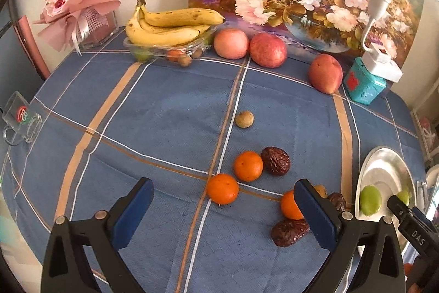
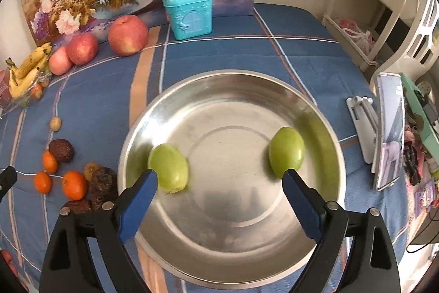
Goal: Organize fruits
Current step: 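Move both tools toward the mandarin and the dried date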
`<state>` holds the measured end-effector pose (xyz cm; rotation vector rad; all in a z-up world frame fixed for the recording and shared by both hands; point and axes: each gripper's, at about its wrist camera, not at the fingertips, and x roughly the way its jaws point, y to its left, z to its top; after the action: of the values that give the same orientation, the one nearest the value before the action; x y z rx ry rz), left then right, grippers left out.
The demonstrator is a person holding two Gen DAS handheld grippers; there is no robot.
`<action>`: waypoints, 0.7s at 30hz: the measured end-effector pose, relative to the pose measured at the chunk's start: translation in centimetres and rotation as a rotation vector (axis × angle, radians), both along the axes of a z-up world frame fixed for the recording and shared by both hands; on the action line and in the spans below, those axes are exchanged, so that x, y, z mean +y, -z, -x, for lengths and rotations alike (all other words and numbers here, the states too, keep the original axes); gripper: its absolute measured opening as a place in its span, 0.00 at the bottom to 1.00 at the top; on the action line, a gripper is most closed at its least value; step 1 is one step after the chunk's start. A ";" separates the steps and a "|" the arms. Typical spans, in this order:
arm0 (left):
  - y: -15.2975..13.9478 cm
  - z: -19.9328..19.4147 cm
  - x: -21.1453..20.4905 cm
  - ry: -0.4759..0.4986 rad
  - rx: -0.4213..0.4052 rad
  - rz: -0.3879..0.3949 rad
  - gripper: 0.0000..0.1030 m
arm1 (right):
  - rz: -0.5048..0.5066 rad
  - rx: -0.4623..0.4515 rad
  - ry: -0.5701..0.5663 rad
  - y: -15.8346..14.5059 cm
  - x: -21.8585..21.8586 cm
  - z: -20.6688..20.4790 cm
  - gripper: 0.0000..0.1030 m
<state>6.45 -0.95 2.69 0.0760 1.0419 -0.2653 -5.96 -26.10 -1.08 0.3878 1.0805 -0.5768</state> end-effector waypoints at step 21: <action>0.4 -2.0 3.0 -0.100 0.015 0.062 1.00 | -0.078 -0.111 -0.092 -0.7 3.1 -2.0 0.90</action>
<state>8.46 2.06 2.27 -0.0341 1.0485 -0.2069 -3.99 -23.04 -0.34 0.4307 1.0111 -0.4276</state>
